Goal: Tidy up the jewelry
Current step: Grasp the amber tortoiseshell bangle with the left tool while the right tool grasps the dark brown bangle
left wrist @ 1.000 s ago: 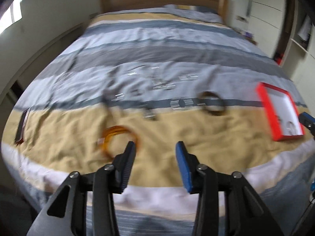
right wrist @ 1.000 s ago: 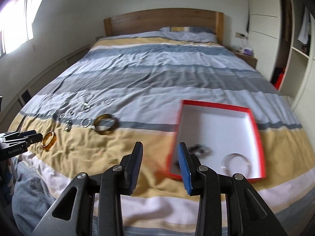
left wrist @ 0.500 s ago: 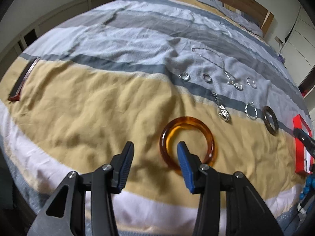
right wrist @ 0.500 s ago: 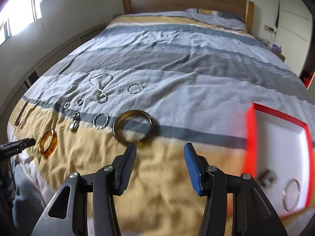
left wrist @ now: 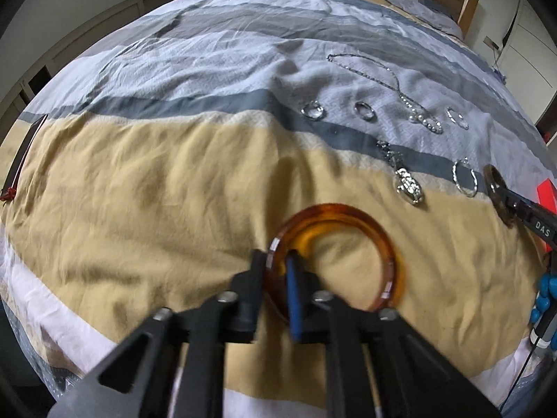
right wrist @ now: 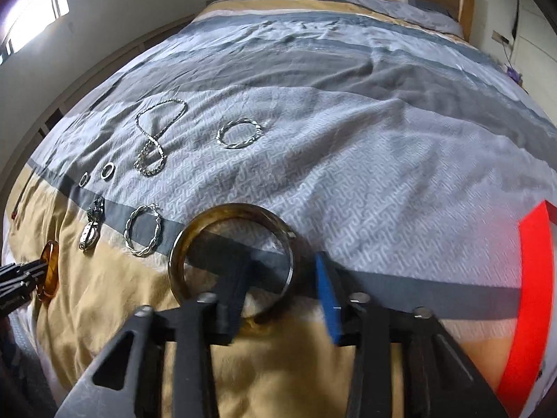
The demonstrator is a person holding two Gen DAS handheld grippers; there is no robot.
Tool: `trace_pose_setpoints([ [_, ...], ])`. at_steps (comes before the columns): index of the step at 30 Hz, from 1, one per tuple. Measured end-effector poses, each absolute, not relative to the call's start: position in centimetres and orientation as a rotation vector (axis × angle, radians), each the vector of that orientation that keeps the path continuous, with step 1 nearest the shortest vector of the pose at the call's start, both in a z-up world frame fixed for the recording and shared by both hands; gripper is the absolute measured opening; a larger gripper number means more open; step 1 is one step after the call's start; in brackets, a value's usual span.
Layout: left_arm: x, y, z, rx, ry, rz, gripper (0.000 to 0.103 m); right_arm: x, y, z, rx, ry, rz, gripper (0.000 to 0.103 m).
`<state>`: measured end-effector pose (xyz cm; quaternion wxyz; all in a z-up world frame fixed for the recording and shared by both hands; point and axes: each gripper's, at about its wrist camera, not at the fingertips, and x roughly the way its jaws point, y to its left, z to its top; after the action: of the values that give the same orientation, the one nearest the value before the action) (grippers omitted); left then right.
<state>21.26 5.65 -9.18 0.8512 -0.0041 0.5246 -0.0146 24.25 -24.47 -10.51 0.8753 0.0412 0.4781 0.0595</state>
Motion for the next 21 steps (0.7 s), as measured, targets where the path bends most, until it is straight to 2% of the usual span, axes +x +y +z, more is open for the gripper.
trace_pose_setpoints([
  [1, 21.3, 5.5, -9.1, -0.006, 1.099, -0.025, 0.009, 24.3, -24.4, -10.5, 0.081, 0.996, 0.128, 0.010],
  [8, 20.3, 5.8, -7.5, -0.009, 1.057, -0.003, 0.009, 22.5, -24.5, -8.7, 0.047, 0.937, 0.119, 0.009],
  [21, 16.1, 2.5, -2.0, 0.063, 0.946, -0.063, 0.009, 13.9, -27.8, -0.3, 0.042, 0.766, 0.038, 0.009],
])
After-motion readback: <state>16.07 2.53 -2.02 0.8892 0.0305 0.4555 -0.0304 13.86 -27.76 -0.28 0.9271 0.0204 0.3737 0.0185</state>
